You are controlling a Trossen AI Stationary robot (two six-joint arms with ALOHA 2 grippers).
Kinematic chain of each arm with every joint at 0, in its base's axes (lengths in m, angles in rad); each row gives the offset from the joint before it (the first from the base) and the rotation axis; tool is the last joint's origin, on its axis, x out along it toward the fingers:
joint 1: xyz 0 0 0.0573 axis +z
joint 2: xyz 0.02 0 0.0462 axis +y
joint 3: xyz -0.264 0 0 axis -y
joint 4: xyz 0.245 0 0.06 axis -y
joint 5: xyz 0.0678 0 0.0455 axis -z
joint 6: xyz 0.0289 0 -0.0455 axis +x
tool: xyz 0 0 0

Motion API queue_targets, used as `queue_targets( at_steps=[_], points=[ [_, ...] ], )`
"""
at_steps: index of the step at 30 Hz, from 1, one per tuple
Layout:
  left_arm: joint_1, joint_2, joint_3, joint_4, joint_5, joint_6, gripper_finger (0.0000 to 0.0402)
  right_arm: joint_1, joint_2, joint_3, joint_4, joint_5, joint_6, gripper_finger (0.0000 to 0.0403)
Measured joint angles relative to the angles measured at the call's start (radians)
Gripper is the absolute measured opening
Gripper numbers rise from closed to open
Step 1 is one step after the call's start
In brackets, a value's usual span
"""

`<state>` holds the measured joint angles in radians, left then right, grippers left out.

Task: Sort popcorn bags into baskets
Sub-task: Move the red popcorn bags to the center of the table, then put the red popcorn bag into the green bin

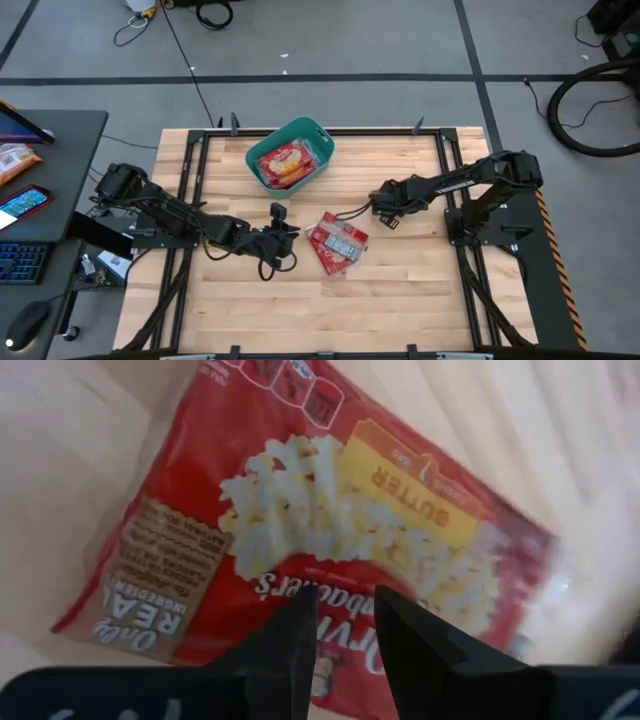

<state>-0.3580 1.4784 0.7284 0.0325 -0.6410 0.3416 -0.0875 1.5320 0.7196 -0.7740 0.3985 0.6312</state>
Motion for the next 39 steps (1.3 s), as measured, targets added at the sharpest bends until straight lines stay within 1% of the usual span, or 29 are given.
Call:
queue_targets(
  at_steps=[3, 6, 11, 12, 13, 16, 19, 21, 24, 27, 31, 33, 39],
  points=[
    [0.000, 0.000, 0.000, -0.017, 0.001, -0.016, 0.0073, -0.010, -0.006, -0.024, 0.133, -0.077, -0.025, 0.0112],
    [0.000, 0.000, 0.000, -0.025, 0.000, 0.002, 0.0073, 0.013, -0.002, -0.012, 0.296, -0.162, -0.068, 0.0112],
    [0.001, 0.000, 0.000, -0.023, 0.000, 0.015, 0.0073, 0.038, 0.004, 0.013, 0.596, -0.407, -0.203, 0.0112],
    [0.001, 0.000, 0.000, -0.023, 0.000, 0.010, 0.0073, 0.040, 0.003, 0.022, 0.639, -0.439, -0.224, 0.0112],
    [0.001, 0.000, 0.000, -0.023, 0.000, 0.005, 0.0073, 0.042, 0.000, 0.035, 0.644, -0.450, -0.235, 0.0112],
    [0.001, 0.000, 0.000, -0.022, 0.000, -0.025, 0.0073, 0.039, -0.031, 0.068, 0.585, -0.423, -0.255, 0.0112],
    [0.002, 0.000, 0.000, -0.018, 0.000, -0.067, 0.0078, 0.041, -0.114, 0.076, 0.553, -0.379, -0.302, 0.0112],
    [0.008, 0.000, 0.000, -0.011, 0.015, -0.100, 0.0083, 0.046, -0.191, 0.060, 0.541, -0.340, -0.323, 0.0112],
    [0.033, 0.000, 0.000, 0.001, 0.088, -0.145, 0.0093, 0.051, -0.330, 0.013, 0.541, -0.264, -0.344, 0.0112],
    [0.057, 0.017, 0.000, 0.026, 0.123, -0.151, 0.0103, 0.055, -0.460, -0.046, 0.540, -0.210, -0.344, 0.0112],
    [0.078, 0.066, 0.031, 0.034, 0.135, -0.148, 0.0116, 0.054, -0.601, -0.112, 0.539, -0.208, -0.335, 0.0112],
    [0.083, 0.103, 0.067, 0.034, 0.158, -0.140, 0.0125, 0.054, -0.661, -0.142, 0.534, -0.202, -0.325, 0.0112],
    [0.089, 0.211, 0.174, -0.039, 0.184, -0.074, 0.0152, 0.060, -0.817, -0.222, 0.532, -0.174, -0.322, 0.0112]
  ],
)
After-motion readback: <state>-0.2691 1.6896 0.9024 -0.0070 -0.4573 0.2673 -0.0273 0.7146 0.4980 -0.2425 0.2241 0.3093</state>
